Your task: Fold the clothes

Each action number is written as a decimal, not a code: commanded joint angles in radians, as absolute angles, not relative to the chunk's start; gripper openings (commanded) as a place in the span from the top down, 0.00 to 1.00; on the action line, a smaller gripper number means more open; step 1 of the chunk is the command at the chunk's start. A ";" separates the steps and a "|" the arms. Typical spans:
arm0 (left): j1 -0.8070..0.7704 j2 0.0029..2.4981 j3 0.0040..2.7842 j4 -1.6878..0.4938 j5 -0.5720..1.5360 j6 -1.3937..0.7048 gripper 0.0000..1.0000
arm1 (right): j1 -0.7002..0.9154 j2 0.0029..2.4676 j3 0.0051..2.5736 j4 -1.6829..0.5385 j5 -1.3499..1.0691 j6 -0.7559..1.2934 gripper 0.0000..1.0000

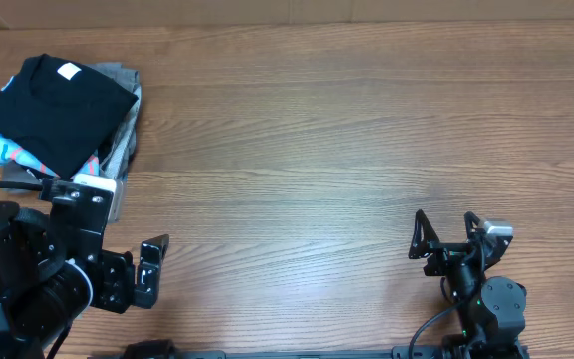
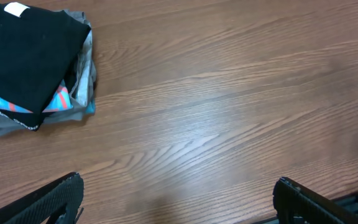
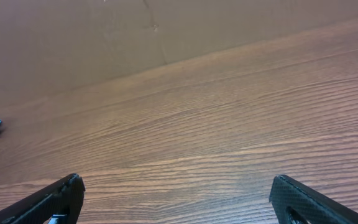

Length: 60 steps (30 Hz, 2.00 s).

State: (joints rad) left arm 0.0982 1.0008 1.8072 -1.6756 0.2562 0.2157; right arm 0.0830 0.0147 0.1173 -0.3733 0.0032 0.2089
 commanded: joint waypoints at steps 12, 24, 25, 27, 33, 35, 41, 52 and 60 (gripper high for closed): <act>0.051 0.974 1.808 -1.662 0.226 0.234 0.00 | 0.077 0.004 0.110 -0.365 -0.002 0.208 0.00; 0.028 0.589 1.072 -0.781 0.371 0.203 0.00 | 0.077 0.004 0.110 -0.365 -0.002 0.209 0.00; 0.023 0.542 0.991 -0.723 0.371 0.196 0.00 | 0.077 0.004 0.110 -0.365 -0.002 0.209 0.00; 0.010 0.472 0.880 -0.663 0.371 0.187 0.00 | 0.077 0.004 0.110 -0.365 -0.002 0.209 0.00; -0.046 0.132 0.447 -0.490 0.359 0.166 0.00 | 0.077 0.004 0.110 -0.365 -0.002 0.208 0.00; -0.046 0.075 0.362 -0.442 0.359 0.146 0.00 | 0.077 0.004 0.110 -0.365 -0.002 0.208 0.00; -0.051 0.002 0.179 -0.314 0.358 0.108 0.00 | 0.077 0.004 0.110 -0.365 -0.002 0.209 0.00; -0.051 0.004 0.059 -0.183 0.337 0.108 0.00 | 0.077 0.004 0.110 -0.365 -0.002 0.209 0.00; -0.051 0.004 0.059 -0.183 0.337 0.108 0.00 | 0.077 0.004 0.110 -0.365 -0.002 0.209 0.00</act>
State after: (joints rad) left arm -0.0399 0.0154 0.0647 -0.1875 0.3470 0.1253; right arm 0.0799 0.0139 0.1139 -0.3698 0.0032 0.2089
